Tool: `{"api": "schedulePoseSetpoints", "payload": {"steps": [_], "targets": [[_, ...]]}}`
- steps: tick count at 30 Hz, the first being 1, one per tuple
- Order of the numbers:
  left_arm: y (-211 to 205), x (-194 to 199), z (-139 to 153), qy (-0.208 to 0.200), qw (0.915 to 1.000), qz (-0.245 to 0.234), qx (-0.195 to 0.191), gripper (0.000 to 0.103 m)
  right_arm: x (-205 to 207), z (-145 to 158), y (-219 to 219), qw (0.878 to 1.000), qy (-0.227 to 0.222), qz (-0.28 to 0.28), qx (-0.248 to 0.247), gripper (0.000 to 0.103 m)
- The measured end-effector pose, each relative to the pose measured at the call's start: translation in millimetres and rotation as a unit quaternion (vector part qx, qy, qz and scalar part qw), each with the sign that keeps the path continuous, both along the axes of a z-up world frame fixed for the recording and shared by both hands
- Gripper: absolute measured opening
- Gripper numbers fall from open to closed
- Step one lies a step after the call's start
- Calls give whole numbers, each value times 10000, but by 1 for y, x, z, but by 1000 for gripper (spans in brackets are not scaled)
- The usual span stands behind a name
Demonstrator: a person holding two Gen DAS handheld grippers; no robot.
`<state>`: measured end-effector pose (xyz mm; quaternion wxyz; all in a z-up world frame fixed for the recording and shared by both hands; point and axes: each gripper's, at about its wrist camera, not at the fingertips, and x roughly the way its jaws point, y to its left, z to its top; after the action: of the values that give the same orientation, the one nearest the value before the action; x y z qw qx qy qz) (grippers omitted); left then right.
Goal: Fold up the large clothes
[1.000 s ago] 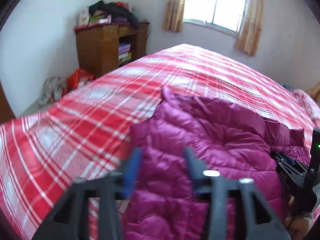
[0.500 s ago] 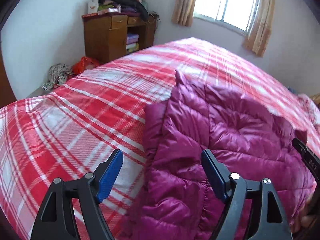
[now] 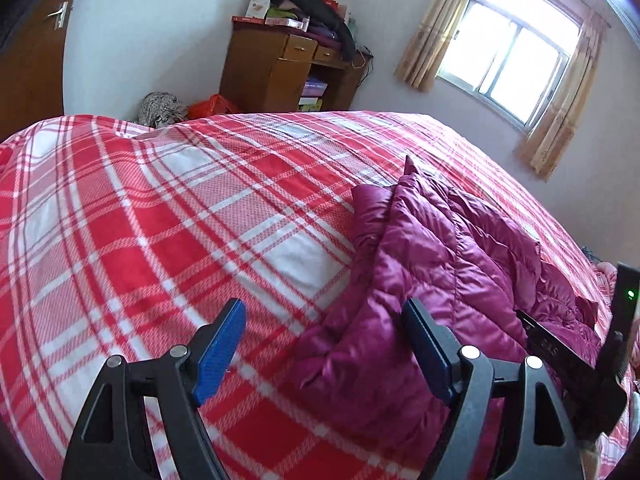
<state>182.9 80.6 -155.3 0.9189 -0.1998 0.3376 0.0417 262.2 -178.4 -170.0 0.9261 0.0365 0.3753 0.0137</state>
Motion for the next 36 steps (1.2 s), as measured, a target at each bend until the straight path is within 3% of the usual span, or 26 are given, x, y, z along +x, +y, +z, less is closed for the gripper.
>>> {"api": "schedulePoseSetpoints", "payload": {"steps": [3, 6, 10, 15, 19, 20, 21, 24, 27, 30, 33, 35, 36], "targets": [[7, -7, -6, -42, 9992, 8, -387, 80, 0, -2, 3, 10000, 0, -7, -72, 30], [4, -6, -20, 226, 9956, -184, -886, 80, 0, -3, 3, 10000, -10, -5, -38, 30], [-9, -1, -15, 54, 9950, -396, -911, 80, 0, -2, 5, 10000, 17, 9, -72, 30], [-21, 42, -14, 23, 9950, -491, -867, 82, 2, -2, 8, 9998, 61, 19, -195, 30], [-19, 68, -15, -41, 9899, -425, -1352, 81, 4, -3, 6, 9998, 84, 49, -145, 30], [-22, 70, -14, -122, 9886, -482, -1422, 72, 4, -3, 6, 9999, 89, 49, -136, 30], [-27, 72, -10, -169, 9896, -560, -1316, 54, 4, -4, 6, 9999, 92, 49, -135, 30], [-43, 71, 4, -261, 9938, -773, -757, 26, 4, -4, 2, 9999, 100, 63, 6, 30], [-50, 63, 25, -489, 9928, -930, -582, 21, 5, -3, -5, 9994, 153, 108, 286, 30], [-65, 55, 59, -787, 9894, -1163, -370, 21, 10, 2, -4, 9984, 379, 336, 245, 30], [-93, 45, 93, -1079, 9840, -1401, 230, 21, 14, 16, -20, 9930, 634, 563, 826, 30], [-118, 35, 113, -1261, 9763, -1632, 663, 21, 4, 32, -44, 9874, 453, 568, 1405, 30], [-127, 32, 117, -1312, 9733, -1690, 836, 21, -3, 42, -56, 9875, 299, 491, 1467, 30]]}}
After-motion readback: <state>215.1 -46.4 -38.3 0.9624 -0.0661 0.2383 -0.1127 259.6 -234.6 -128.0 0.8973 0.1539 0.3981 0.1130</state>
